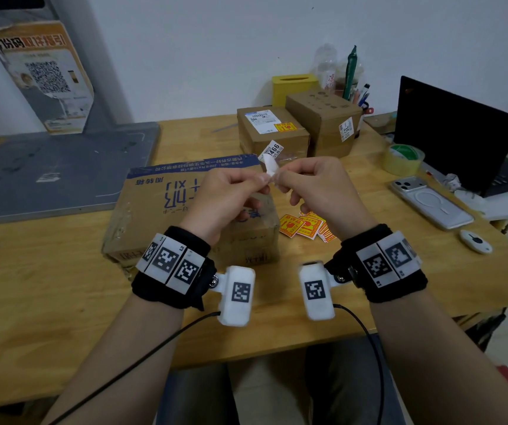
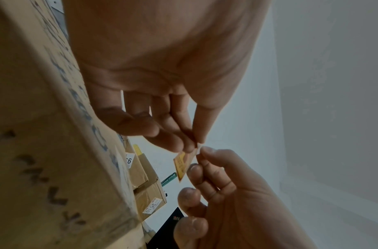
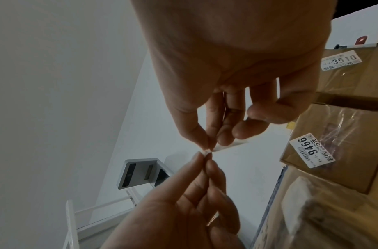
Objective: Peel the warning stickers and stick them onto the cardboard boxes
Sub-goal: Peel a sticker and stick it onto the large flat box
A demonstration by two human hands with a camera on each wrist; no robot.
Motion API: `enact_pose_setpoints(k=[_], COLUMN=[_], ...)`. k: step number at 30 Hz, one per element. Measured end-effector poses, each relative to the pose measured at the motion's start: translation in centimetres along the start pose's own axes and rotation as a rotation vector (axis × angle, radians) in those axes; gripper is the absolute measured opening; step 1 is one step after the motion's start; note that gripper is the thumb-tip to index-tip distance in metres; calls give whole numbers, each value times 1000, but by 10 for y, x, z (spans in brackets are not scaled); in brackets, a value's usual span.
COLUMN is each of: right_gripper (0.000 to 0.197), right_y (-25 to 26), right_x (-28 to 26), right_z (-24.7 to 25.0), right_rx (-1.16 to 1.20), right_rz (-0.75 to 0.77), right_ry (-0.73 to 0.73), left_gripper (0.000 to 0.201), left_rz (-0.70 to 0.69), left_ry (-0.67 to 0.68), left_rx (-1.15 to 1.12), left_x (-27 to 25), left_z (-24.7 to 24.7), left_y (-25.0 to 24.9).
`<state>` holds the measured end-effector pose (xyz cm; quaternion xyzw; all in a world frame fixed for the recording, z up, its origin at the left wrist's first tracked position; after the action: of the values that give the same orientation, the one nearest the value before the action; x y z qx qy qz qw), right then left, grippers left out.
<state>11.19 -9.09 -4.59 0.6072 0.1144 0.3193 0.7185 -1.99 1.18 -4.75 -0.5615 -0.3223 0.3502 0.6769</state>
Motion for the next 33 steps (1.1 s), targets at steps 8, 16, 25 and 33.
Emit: enact_pose_setpoints(k=[8,16,25,33], right_gripper=[19,14,17,16], right_y=[-2,-4,-4,-5], right_x=[-2,-3,-4,-4], right_z=[0,-5,-3,-3], right_rx=[-9,-32,-13,4], right_rz=[4,3,-37,-60], right_ry=[24,-4,11,0], left_gripper=[13,16,17,24], left_rz=[-35,-37,-8,17], left_ry=[-7,18,22,-13], left_rx=[26,130,128,130], left_x=[4,4,5,7], left_z=[0,0,0,2], left_y=[2,5,6,11])
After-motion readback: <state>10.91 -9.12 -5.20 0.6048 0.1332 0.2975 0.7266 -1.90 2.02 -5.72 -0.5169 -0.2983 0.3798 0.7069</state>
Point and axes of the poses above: each hand's wrist, its own x-axis towards the middle knuckle, its own z-axis out of the back of the hand, y = z × x, the point moved 4 cm from there along x, towards the middle knuckle, and after that the axes turned 11 degrees about -y, right-handed, at the moved point
